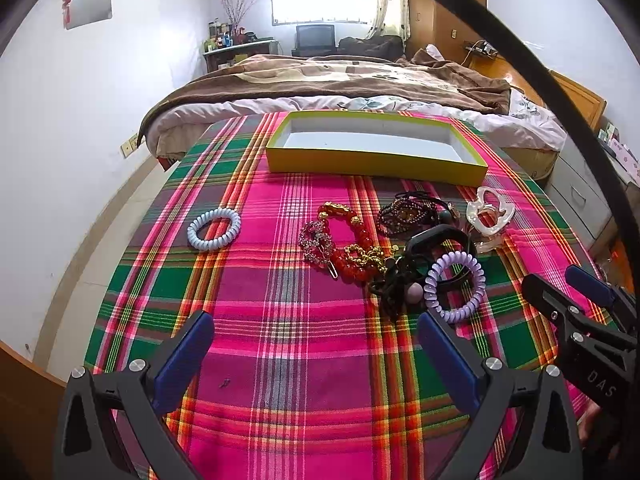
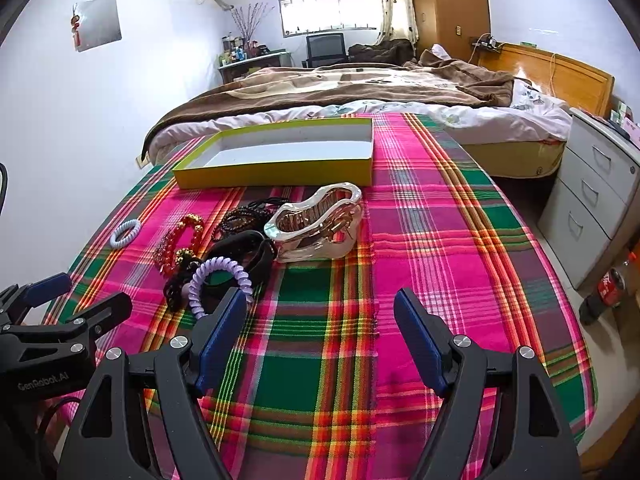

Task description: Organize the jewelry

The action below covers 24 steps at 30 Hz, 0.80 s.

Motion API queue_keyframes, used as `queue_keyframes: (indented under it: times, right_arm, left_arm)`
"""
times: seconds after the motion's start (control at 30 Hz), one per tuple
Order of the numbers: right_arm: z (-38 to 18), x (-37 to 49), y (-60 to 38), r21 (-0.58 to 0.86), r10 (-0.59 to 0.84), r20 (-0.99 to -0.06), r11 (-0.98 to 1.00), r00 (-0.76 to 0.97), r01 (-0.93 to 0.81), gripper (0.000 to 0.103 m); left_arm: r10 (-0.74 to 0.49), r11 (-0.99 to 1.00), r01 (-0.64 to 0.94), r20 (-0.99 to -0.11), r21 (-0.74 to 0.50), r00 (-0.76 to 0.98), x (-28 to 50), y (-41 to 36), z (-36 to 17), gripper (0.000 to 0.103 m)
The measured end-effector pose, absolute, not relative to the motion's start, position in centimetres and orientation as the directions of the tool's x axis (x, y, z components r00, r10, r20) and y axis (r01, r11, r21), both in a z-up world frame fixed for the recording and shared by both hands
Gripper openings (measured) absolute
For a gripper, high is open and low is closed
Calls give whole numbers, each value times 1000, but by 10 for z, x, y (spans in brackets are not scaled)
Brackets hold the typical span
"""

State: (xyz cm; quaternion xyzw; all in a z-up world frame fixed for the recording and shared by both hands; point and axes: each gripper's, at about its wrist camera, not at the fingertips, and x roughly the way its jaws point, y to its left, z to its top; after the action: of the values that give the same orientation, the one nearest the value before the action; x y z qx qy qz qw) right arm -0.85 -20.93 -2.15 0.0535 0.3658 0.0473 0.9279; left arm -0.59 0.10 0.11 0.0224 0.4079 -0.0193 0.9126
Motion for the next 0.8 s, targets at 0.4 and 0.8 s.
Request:
queue_keyframes:
  times: [0.4, 0.8]
  right_arm:
    - [-22, -10, -206, 133, 129, -675, 990, 727, -52, 76]
    - [-22, -11, -206, 138, 131, -675, 989, 726, -51, 76]
  left_arm:
    - [-18, 999, 49, -745, 20, 667, -7, 1, 1, 102]
    - [-24, 999, 47, -747, 9, 665, -7, 2, 1, 102]
